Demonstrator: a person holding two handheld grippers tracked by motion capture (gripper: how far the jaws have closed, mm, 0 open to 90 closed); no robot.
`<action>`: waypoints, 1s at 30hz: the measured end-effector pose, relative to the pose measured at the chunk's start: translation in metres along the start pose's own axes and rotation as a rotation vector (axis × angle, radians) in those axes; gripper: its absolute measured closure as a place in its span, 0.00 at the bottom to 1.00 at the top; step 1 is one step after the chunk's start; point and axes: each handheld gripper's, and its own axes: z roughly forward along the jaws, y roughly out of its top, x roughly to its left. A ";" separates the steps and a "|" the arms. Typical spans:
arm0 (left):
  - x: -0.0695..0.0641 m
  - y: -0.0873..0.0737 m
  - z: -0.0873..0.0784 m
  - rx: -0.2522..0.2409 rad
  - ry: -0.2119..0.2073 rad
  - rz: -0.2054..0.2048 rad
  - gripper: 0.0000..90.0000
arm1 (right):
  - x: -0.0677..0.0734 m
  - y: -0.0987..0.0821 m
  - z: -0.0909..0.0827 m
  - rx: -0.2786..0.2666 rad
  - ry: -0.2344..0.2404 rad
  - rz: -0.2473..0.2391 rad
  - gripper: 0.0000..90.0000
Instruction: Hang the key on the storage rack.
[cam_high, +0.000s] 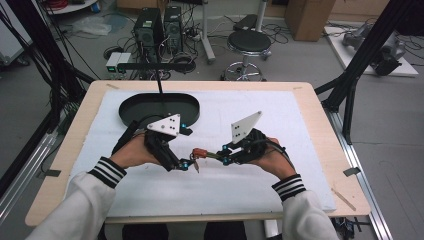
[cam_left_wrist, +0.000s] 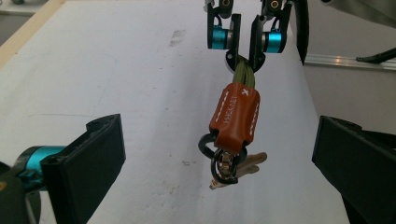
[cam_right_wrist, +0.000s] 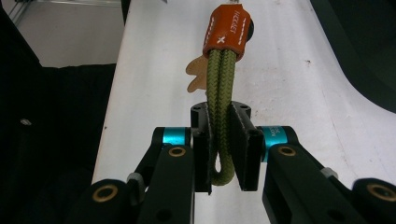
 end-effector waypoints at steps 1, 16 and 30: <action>0.000 0.000 0.000 0.000 0.000 0.000 0.04 | 0.000 0.000 0.000 0.001 0.001 0.002 0.89; -0.006 0.004 0.020 0.075 -0.086 0.065 0.38 | 0.004 0.003 0.002 0.002 -0.003 -0.008 0.89; -0.010 0.004 0.021 0.110 -0.085 0.107 0.69 | 0.005 0.005 0.009 0.020 0.018 -0.016 0.89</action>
